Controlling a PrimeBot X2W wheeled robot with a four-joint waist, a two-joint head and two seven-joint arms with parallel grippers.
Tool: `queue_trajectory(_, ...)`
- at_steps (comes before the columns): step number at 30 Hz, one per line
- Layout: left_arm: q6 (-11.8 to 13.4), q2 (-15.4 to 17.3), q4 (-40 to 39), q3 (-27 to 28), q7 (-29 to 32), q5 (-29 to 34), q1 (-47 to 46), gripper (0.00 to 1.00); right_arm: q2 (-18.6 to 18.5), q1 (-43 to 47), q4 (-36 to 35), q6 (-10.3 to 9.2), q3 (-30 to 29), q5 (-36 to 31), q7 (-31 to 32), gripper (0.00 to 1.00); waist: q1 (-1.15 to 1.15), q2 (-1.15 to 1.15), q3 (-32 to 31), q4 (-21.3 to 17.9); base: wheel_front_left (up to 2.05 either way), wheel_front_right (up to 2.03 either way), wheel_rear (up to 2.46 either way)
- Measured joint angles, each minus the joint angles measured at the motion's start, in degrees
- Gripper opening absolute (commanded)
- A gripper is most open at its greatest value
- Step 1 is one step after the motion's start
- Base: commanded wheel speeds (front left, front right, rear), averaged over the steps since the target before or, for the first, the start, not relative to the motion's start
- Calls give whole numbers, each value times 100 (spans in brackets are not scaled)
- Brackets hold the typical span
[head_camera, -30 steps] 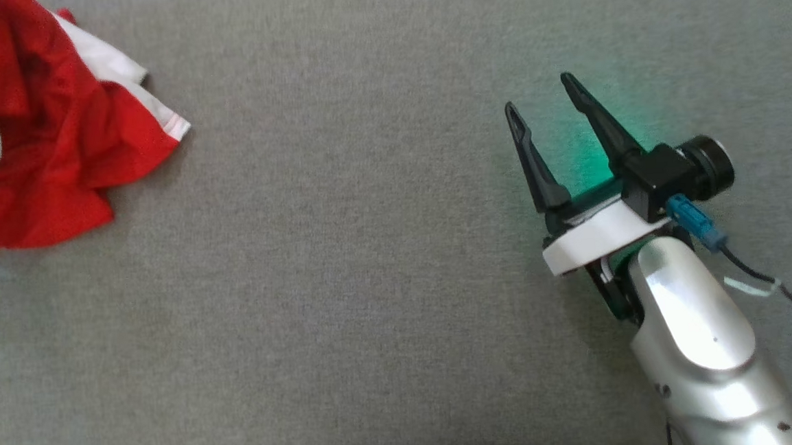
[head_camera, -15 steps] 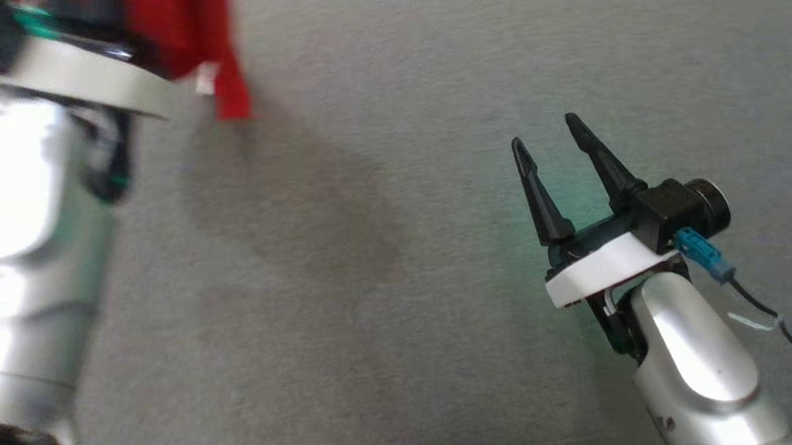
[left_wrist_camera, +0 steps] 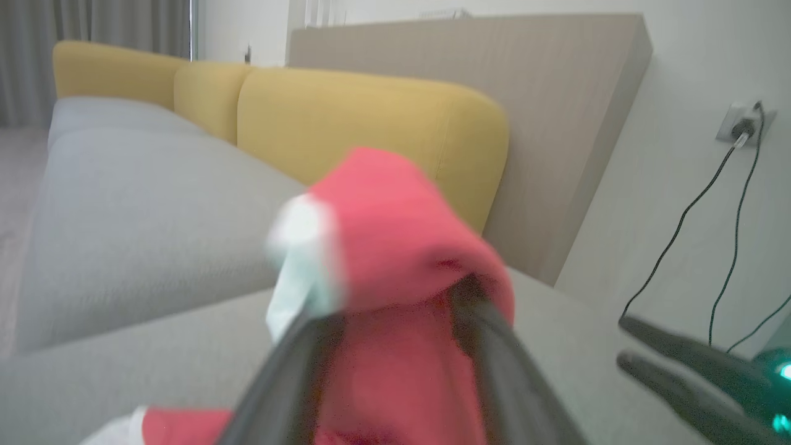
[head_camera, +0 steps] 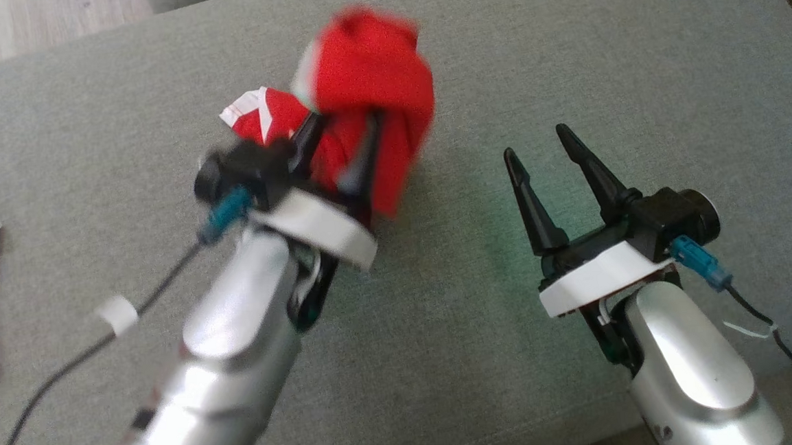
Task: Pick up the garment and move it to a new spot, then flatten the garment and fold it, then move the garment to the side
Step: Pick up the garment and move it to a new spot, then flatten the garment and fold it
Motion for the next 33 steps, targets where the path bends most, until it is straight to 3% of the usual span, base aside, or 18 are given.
queue_trajectory(4,0,-38,292,134,1,193,608,100,1,30,7,0,-31,-1,0,100,0,0,-64,-6,0,0,0)
queue_trajectory(9,31,20,301,768,2,475,1282,100,2,147,14,0,-183,-36,0,100,0,0,-198,163,0,0,0)
queue_trajectory(17,411,156,-632,2360,2,1167,2967,100,11,619,134,0,-381,-135,0,100,0,0,-744,573,0,0,0)
queue_trajectory(24,399,-22,-1317,3390,2,1530,4425,100,23,1093,242,0,-492,-186,0,100,-1,0,-1240,823,0,0,0)
queue_trajectory(33,247,-93,-1464,3574,2,1666,4623,100,45,1150,245,0,-587,-245,1,100,0,0,-1265,884,0,0,0)
